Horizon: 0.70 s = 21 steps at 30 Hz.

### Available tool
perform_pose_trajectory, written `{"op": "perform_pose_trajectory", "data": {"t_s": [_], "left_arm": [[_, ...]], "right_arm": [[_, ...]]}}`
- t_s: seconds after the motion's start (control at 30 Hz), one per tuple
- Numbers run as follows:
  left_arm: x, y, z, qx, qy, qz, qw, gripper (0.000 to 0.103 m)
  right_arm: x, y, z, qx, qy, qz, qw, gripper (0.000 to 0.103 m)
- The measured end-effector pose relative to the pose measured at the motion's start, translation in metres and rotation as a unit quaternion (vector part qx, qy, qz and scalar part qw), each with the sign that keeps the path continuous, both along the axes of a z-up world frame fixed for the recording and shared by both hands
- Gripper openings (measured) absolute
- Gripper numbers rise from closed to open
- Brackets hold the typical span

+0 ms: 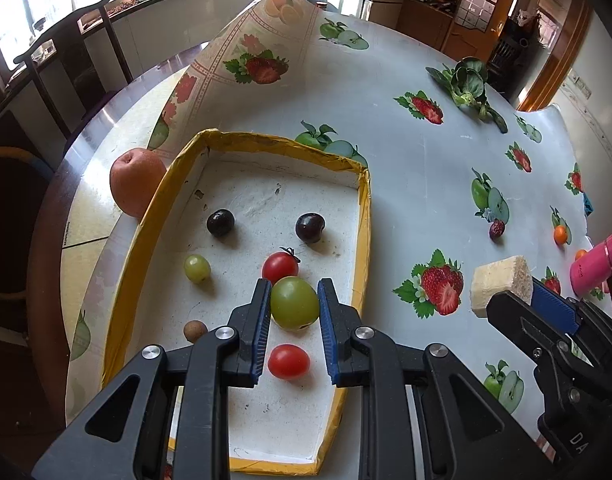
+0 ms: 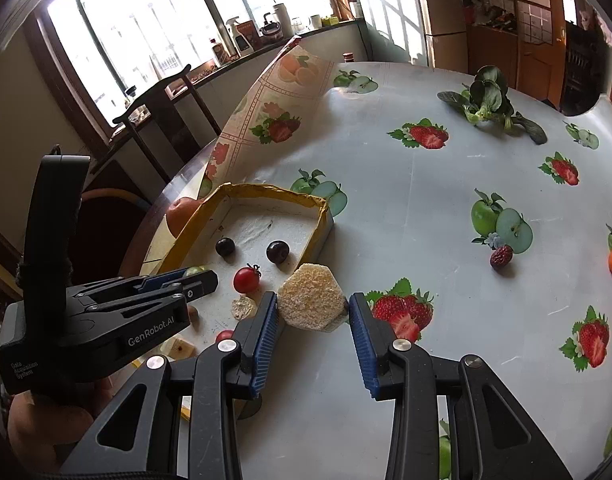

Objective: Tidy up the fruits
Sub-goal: 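Carry the green grape and hexagonal cake with both tools into the yellow tray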

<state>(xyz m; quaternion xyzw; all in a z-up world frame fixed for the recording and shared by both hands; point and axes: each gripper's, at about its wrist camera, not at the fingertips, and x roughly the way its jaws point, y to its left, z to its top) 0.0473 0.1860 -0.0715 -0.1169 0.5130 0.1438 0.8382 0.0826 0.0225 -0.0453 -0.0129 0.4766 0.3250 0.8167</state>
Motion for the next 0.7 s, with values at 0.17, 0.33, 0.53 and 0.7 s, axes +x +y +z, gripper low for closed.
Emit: {"op": "perform_pose_trajectory", "data": {"t_s": [0.17, 0.33, 0.53, 0.7], "left_arm": [[0.001, 0.009, 0.0, 0.003, 0.001, 0.005, 1.0, 0.021], [0.003, 0.018, -0.001, 0.005, 0.003, 0.011, 0.9999, 0.021], [0.006, 0.028, -0.003, 0.006, 0.004, 0.015, 0.9999, 0.021], [0.015, 0.039, -0.004, 0.002, 0.005, 0.018, 0.9998, 0.021]], "right_arm": [[0.003, 0.013, 0.001, 0.002, -0.002, 0.009, 1.0, 0.037], [0.006, 0.024, 0.001, 0.005, -0.002, 0.017, 1.0, 0.037], [0.01, 0.036, -0.001, 0.006, -0.001, 0.025, 1.0, 0.037], [0.017, 0.048, -0.004, 0.005, -0.001, 0.033, 0.999, 0.037]]}}
